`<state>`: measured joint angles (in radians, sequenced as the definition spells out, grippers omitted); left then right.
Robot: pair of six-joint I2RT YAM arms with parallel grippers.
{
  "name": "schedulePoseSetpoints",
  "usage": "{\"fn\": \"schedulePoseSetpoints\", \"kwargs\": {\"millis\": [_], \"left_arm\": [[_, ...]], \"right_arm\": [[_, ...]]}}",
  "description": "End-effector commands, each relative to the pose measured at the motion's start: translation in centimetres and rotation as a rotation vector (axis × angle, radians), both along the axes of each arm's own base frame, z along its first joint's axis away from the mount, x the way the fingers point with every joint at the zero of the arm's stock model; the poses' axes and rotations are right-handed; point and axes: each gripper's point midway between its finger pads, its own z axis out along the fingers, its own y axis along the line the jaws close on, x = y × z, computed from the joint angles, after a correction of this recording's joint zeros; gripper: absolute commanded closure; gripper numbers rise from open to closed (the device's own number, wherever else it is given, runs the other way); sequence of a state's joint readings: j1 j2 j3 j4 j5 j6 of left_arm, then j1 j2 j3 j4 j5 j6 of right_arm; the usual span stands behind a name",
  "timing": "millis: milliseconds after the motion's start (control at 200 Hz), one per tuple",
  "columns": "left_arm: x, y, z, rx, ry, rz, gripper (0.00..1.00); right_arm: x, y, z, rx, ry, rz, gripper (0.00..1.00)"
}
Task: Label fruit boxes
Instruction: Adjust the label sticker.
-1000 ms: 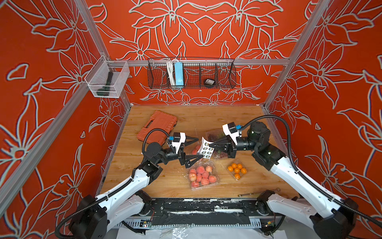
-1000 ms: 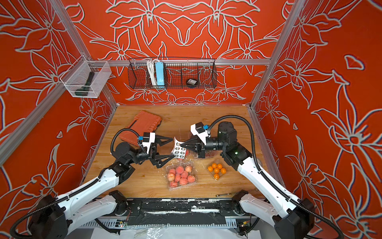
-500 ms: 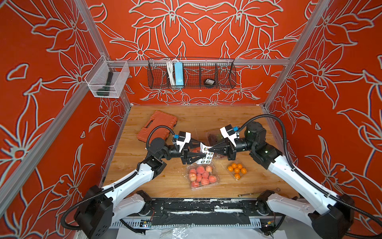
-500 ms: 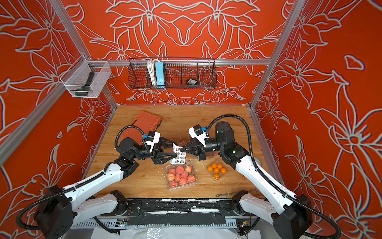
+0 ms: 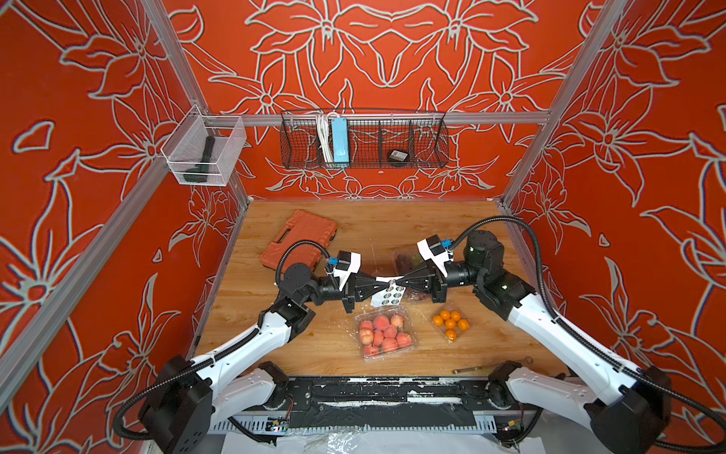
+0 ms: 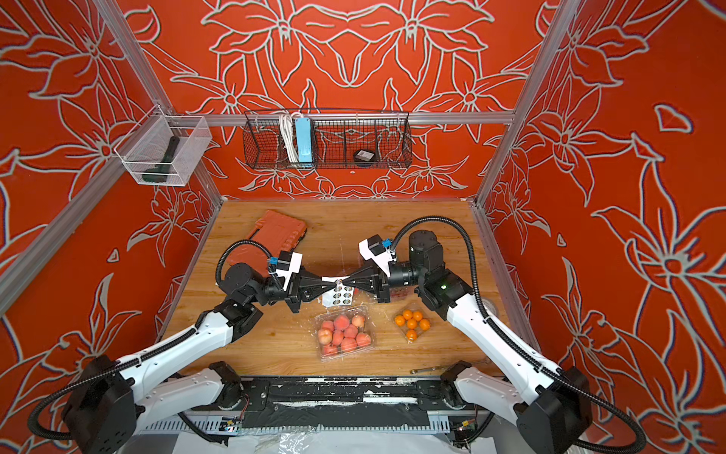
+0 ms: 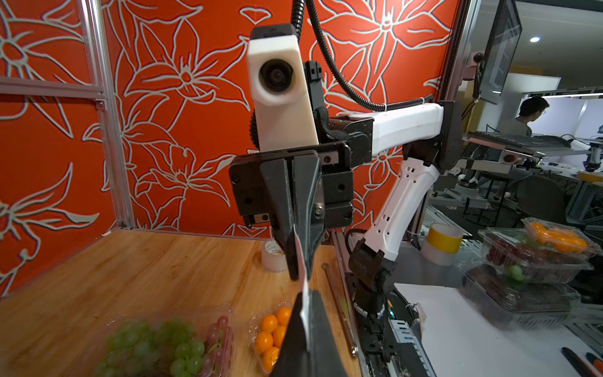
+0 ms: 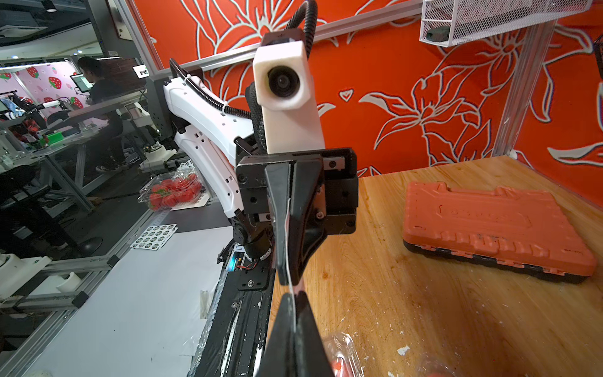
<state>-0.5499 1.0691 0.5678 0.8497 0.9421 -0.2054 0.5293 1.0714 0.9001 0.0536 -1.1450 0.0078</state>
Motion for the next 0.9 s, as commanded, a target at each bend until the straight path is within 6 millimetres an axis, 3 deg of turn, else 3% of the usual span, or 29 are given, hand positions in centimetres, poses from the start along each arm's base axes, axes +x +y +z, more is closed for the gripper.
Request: {"fn": "schedulePoseSetpoints", "kwargs": {"millis": [0,20,90,150,190,315,420,671,896], "left_arm": [[0.0,0.0,0.5,-0.009,-0.009,0.0,1.0],[0.1,0.0,0.5,-0.011,-0.008,0.004,1.0],[0.2,0.2,0.8,-0.027,-0.004,0.019,1.0],[0.2,0.5,1.2,-0.048,0.007,0.036,1.0],[0.2,0.7,1.5,-0.065,0.01,0.048,1.0],[-0.5,0.7,1.7,-0.076,0.022,0.027,1.0],[-0.9,0.4,1.6,-0.07,0.024,0.019,1.0],[-0.7,0.4,1.5,-0.08,0.032,0.032,1.0],[-0.8,0.6,1.7,-0.093,0.026,0.041,1.0]], "right_arm": [[0.3,-0.1,-0.2,0.001,-0.004,-0.015,1.0],[0.3,-0.1,-0.1,0.004,0.001,-0.017,1.0],[0.4,-0.1,0.3,0.025,0.023,-0.029,0.63],[0.7,-0.2,0.8,0.059,0.04,-0.064,0.4],[0.8,-0.5,0.9,0.088,0.045,-0.095,0.33],[0.7,-0.9,1.8,0.169,0.032,-0.126,0.4],[0.1,-0.7,2.7,0.198,0.03,-0.075,0.56],[-0.6,-0.2,2.8,0.202,0.03,-0.033,0.74],[-0.8,0.4,1.9,0.182,0.041,-0.007,0.79]]}}
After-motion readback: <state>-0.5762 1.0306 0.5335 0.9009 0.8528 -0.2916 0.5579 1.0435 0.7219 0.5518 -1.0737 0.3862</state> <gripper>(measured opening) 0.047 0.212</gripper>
